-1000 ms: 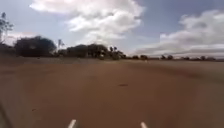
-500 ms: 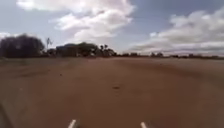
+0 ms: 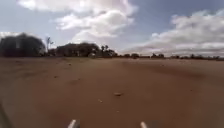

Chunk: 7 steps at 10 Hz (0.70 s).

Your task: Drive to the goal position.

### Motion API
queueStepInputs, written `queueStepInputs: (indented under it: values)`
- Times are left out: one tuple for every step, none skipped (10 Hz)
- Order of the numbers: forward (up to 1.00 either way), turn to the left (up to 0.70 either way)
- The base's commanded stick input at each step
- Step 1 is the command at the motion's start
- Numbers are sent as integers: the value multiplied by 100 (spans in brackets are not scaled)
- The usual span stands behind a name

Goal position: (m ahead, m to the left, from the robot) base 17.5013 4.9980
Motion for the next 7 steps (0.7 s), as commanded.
queueStepInputs:
  values:
    - [70,0]
    - [70,0]
    - [70,0]
    - [70,0]
    - [70,0]
    - [70,0]
    - [70,0]
